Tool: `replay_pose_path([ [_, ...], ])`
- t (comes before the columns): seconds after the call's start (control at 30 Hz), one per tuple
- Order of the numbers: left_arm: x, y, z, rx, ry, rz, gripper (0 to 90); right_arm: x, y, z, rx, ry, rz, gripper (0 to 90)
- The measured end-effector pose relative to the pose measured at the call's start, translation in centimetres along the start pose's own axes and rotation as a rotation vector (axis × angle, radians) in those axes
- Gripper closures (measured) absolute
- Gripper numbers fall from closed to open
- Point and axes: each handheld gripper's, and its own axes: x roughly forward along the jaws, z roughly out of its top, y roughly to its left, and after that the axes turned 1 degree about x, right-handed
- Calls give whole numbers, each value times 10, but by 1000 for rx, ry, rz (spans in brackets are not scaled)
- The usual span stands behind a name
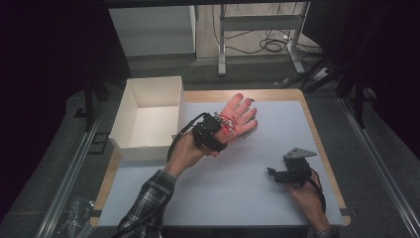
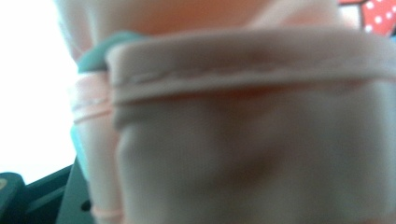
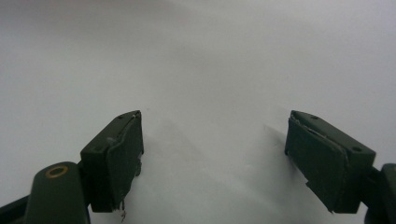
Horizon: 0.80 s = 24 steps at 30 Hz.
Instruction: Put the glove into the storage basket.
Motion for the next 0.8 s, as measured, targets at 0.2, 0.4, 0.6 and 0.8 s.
replay_pose_path([
  [0.2, -18, 15, 9, -19, -6, 31, 396, 0, 0, 0, 0, 0, 0, 196],
  [0.4, -34, 31, 16, -46, -6, 74, 395, 0, 0, 0, 0, -1, 0, 196],
  [0.6, -50, 50, 19, -112, -21, 121, 395, 0, 0, 0, -1, -1, -1, 196],
  [0.8, -65, 68, 17, -177, -28, 182, 394, 0, 0, 0, 0, 0, 0, 196],
])
